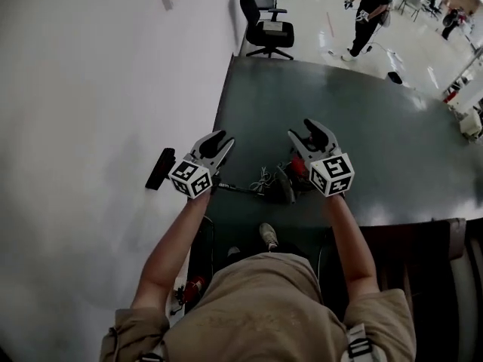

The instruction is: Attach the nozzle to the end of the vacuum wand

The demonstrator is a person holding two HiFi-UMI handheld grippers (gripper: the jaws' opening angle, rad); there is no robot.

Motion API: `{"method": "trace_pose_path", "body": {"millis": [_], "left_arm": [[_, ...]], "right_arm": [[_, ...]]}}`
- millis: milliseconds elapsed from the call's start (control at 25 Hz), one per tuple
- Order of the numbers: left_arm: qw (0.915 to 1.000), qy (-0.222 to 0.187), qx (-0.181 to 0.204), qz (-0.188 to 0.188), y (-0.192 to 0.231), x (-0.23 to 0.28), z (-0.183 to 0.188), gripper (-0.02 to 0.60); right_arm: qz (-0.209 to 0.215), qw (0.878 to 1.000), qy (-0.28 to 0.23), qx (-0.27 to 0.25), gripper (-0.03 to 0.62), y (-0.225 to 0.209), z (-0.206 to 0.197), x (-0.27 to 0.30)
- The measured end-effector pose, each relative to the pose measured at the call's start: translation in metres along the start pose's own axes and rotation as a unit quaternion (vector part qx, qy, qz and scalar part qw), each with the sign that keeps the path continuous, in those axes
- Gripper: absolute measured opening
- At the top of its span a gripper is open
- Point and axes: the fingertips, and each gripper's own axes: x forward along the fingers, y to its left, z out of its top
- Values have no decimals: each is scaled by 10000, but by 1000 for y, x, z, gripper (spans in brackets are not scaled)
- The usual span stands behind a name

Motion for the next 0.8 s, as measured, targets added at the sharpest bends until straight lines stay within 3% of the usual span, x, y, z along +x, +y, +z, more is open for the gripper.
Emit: {"method": "trace_pose_path", "body": {"millis": [160, 360, 520, 720, 800], "left_arm": [[9978, 27, 264, -615, -45, -3, 14, 149], [9872, 68, 709, -1426, -106, -20, 9, 149], [9835, 313, 400, -1734, -129, -43, -31, 149], [9842, 526, -129, -1685, -152, -68, -69, 149], [9840, 537, -120, -1692, -167, -71, -73, 149]], "right_arm": [[-866, 9962, 28, 61, 225, -11, 4, -77], [-1732, 9847, 110, 154, 225, -5, -10, -161], [-2252, 9726, 228, 523, 225, 12, -45, -212], [-2372, 9666, 317, 912, 212, 35, -80, -257], [-2389, 9664, 351, 878, 148, 39, -88, -275]]}}
